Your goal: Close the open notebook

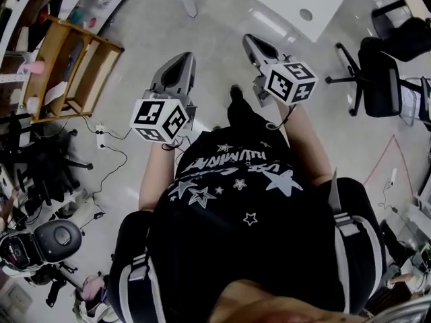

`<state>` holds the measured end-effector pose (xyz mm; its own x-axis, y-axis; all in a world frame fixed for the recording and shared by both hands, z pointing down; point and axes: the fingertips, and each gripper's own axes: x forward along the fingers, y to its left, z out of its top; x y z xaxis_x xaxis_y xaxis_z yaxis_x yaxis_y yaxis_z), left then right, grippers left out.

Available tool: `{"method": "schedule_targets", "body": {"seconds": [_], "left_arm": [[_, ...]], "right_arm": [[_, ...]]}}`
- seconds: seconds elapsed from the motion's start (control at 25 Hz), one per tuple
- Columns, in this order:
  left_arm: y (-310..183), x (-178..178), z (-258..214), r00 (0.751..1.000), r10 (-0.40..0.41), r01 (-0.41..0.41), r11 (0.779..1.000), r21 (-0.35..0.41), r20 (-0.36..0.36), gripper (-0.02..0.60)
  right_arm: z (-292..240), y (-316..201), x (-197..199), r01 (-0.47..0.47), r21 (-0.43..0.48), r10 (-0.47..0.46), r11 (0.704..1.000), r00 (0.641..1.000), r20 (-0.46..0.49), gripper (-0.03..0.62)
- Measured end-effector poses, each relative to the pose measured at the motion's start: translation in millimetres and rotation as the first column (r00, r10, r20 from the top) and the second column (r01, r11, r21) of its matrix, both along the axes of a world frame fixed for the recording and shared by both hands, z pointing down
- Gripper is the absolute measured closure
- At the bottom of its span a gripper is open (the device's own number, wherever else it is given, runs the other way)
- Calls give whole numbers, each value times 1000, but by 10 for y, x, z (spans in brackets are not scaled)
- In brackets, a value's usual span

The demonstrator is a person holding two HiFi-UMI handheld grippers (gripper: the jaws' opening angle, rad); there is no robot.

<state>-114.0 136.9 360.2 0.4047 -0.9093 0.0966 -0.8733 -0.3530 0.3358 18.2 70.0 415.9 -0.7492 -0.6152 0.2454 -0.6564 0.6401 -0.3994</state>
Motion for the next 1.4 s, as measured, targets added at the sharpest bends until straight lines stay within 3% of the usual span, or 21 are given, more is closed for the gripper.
{"method": "schedule_targets", "body": {"seconds": [0.4,0.68,0.88,1.24,1.4], "left_arm": [[-1101,255,52,1000,5,-5,1000,-30,0,571],[-1639,285,98,1000,-27,27,998,-48,0,571],[-1965,350,63,998,-35,37,999,-35,51,571],[-2427,145,150,998,-9,11,999,-37,65,571],[-2801,-18,261,998,30,-28,998,-50,46,571]], "right_arm": [[27,-1127,364,-21,-15,21,1000,1000,14,586],[57,-1636,697,-46,-23,46,999,999,18,586],[65,-1957,864,-61,-34,62,998,998,25,586],[179,-2334,596,-52,-50,52,997,999,-1,586],[165,-2709,472,-114,-45,114,992,993,-14,585]]}}
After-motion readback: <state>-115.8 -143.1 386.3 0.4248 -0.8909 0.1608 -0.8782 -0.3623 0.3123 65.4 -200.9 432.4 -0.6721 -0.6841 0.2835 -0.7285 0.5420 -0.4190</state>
